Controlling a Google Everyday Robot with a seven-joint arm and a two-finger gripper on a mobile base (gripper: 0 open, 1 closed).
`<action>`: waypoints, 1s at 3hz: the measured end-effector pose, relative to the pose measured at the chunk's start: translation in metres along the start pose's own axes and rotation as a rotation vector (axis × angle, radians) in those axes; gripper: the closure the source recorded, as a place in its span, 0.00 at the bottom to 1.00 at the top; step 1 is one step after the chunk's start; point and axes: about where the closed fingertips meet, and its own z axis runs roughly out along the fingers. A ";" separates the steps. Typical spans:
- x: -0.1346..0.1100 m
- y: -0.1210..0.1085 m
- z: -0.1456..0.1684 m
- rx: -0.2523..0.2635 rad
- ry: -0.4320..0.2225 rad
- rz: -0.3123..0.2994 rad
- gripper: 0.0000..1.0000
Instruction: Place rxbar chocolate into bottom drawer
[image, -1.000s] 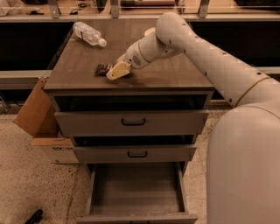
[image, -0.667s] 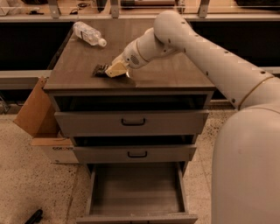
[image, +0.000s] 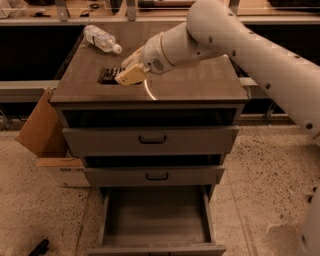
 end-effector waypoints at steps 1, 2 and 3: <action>0.022 0.039 -0.008 -0.083 -0.002 -0.002 1.00; 0.065 0.082 -0.009 -0.187 0.025 0.028 1.00; 0.065 0.082 -0.009 -0.187 0.024 0.027 1.00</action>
Offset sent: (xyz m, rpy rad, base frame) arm -0.1276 -0.0502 -0.1082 -0.0333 0.2258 0.2029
